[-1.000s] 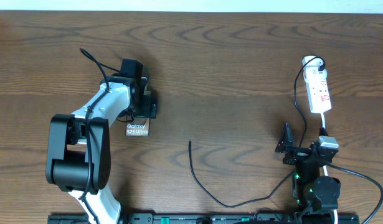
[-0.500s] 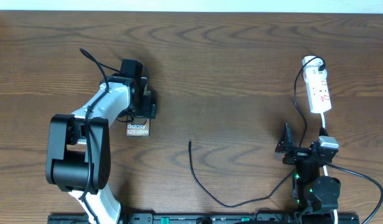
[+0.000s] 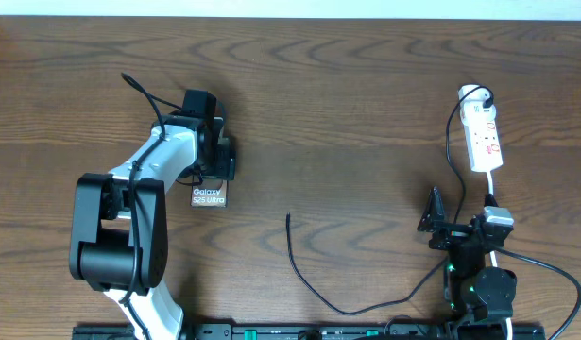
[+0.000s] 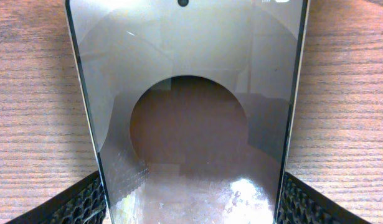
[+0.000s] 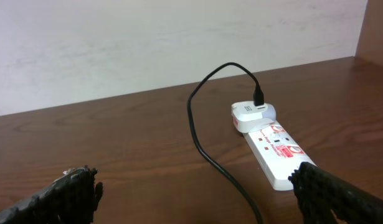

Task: Plug charger to phone and switch on socket
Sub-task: 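Close the left gripper on the phone's bottom edge, then lift the phone with the left gripper and raise it upright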

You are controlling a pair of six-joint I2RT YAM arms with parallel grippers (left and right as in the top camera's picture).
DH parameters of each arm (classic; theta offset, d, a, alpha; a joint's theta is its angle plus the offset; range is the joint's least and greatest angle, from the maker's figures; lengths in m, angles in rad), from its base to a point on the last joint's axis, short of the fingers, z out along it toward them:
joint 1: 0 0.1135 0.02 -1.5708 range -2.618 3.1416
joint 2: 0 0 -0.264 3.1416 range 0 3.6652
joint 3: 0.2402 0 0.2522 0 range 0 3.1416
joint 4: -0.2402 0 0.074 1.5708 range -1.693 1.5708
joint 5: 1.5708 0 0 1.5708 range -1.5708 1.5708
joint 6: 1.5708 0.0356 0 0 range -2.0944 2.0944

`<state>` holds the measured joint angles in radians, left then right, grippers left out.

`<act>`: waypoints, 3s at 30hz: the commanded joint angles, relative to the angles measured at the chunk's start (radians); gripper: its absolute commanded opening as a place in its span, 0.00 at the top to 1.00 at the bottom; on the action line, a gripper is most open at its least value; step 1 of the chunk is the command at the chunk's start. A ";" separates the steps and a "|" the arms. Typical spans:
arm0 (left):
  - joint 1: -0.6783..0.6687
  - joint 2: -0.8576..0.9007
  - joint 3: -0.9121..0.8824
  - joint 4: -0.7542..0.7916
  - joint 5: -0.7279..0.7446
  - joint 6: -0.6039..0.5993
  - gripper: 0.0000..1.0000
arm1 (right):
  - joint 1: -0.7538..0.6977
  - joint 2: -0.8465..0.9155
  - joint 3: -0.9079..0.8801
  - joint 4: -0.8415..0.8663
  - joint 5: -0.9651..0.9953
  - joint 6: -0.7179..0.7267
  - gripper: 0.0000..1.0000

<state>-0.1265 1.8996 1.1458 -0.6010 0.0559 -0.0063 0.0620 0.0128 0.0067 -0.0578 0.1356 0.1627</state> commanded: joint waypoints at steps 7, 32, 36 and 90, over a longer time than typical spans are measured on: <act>0.003 0.047 -0.046 -0.018 -0.016 0.010 0.42 | -0.006 -0.002 -0.001 -0.003 0.012 -0.015 0.01; 0.003 0.015 0.034 -0.038 -0.016 0.008 0.93 | -0.006 -0.002 -0.001 -0.003 0.012 -0.015 0.01; 0.003 -0.024 0.046 -0.050 -0.016 0.009 0.93 | -0.006 -0.002 -0.001 -0.003 0.012 -0.015 0.01; 0.076 -0.085 0.053 0.722 1.345 -1.248 0.93 | -0.006 -0.002 -0.001 -0.003 0.012 -0.014 0.01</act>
<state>-0.0547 1.8404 1.1748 0.0116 1.3121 -0.9779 0.0620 0.0128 0.0067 -0.0578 0.1356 0.1627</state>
